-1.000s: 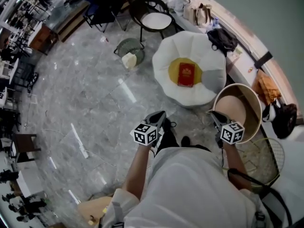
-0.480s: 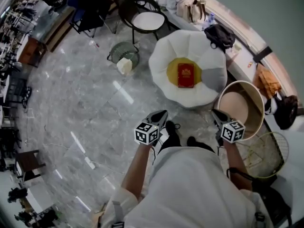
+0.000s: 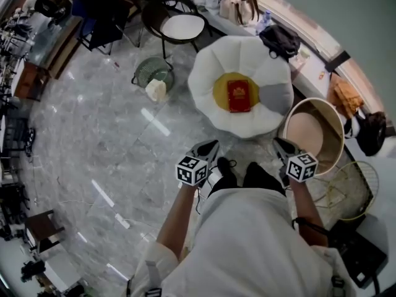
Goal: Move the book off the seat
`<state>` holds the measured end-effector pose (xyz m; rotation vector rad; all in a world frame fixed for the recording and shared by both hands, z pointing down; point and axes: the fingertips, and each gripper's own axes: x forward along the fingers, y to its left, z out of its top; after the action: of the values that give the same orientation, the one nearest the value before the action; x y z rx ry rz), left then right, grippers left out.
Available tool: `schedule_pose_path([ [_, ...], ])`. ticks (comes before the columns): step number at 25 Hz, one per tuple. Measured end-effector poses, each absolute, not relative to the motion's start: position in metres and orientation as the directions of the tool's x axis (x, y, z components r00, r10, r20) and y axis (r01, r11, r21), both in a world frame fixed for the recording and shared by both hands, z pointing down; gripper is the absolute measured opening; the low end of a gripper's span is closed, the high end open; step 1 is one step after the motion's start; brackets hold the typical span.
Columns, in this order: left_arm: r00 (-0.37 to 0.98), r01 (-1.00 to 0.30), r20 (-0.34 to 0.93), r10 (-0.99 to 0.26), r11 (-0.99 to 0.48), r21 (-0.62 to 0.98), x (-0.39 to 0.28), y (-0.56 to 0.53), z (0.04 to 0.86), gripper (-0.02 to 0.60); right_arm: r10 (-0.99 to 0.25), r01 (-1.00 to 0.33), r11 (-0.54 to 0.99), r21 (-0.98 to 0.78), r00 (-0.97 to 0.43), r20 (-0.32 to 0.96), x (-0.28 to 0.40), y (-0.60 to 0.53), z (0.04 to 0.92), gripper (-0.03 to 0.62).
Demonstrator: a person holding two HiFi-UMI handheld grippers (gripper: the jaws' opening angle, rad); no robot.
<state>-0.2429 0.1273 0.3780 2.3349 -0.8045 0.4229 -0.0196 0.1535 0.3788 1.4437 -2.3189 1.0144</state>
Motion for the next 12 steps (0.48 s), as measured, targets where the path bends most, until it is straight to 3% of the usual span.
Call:
schedule_pose_path([
  [12, 0.732, -0.679, 0.491, -0.472, -0.568, 0.465, -0.203, 0.088, 0.386, 0.002, -0.648, -0.827, 0.33, -0.455, -0.549, 0.529, 0.015, 0.102, 0.386, 0.052],
])
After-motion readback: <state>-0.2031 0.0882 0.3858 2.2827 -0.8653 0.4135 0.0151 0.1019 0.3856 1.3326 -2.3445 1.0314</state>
